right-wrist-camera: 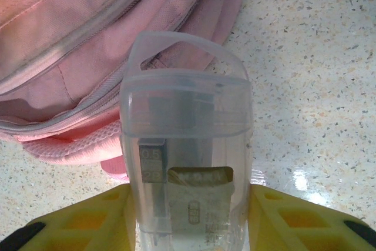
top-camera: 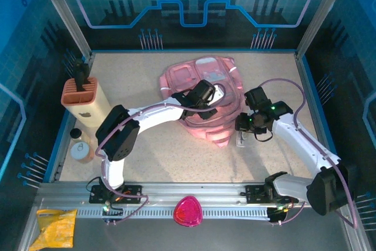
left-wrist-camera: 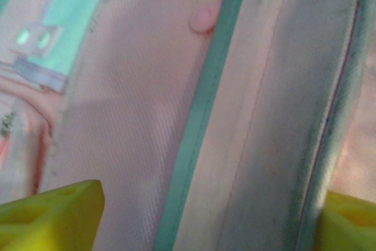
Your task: Pack the student bag
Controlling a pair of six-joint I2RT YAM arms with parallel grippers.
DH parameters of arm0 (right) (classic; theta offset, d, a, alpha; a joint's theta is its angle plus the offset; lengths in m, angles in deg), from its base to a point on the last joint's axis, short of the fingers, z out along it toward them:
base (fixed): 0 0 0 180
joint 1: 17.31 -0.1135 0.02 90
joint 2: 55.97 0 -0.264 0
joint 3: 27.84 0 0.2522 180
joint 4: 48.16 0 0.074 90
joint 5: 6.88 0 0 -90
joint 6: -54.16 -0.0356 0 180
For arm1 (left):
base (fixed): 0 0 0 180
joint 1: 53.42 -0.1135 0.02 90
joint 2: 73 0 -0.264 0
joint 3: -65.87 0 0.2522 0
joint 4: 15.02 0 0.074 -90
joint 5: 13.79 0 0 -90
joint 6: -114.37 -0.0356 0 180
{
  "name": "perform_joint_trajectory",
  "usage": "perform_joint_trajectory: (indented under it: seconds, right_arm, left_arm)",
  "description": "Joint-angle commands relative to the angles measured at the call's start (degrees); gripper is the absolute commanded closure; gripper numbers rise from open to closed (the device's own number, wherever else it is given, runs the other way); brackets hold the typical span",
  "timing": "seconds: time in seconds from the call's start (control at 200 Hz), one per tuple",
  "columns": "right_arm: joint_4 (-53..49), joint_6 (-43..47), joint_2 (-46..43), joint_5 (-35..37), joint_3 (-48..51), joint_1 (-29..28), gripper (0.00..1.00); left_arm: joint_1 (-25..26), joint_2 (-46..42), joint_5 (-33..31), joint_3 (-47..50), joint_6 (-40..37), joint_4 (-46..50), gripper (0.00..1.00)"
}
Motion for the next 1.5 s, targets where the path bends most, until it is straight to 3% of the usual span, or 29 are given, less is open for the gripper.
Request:
perform_joint_trajectory:
  seconds: [0.0,0.2,0.35,0.505,0.76,1.051,1.311,1.416,1.496]
  right_arm:
    - [1.06,0.58,1.34,-1.12,-2.11,-1.15,0.53]
    - [4.28,0.11,4.52,-3.02,-4.86,-1.63,0.53]
    - [7.31,-0.27,8.96,-4.3,-8.93,-2.05,0.53]
    - [10.93,-1.3,14.65,-5.34,-14.14,-2.05,0.53]
    - [15.65,-7.12,21.66,-5.91,-19.61,0.99,0.51]
    - [23.41,-12.36,27.26,-7.8,-18.28,1.54,0.44]
    - [22.63,-10.56,19.21,-11.3,-12.31,1.65,0.24]
    - [23.82,-11.35,14.67,-13.78,-6.73,1.71,0.27]
    - [25.32,-12.36,13.0,-15.56,-3.61,1.77,0.38]
  left_arm:
    - [-2.45,-0.75,-2.85,-4.37,0.83,0.04,0.28]
    - [-2.83,-0.34,-1.7,-5.81,2.95,0.44,0.61]
    - [-2.75,-3.27,2.04,-6.23,8.83,0.55,1.0]
    - [-1.88,-7.23,6.46,-4.92,17.17,-0.08,1.0]
    - [0.59,-10.4,6.26,-4.91,34.07,2.96,1.0]
    - [0.53,-8.31,5.83,-5.57,38.51,2.36,1.0]
    - [-0.57,-9.68,7.18,-2.43,41.86,1.21,1.0]
    - [-0.63,-10.16,7.96,-1.88,42.72,1.14,1.0]
    - [-0.62,-10.15,8.83,-1.74,43.2,1.08,1.0]
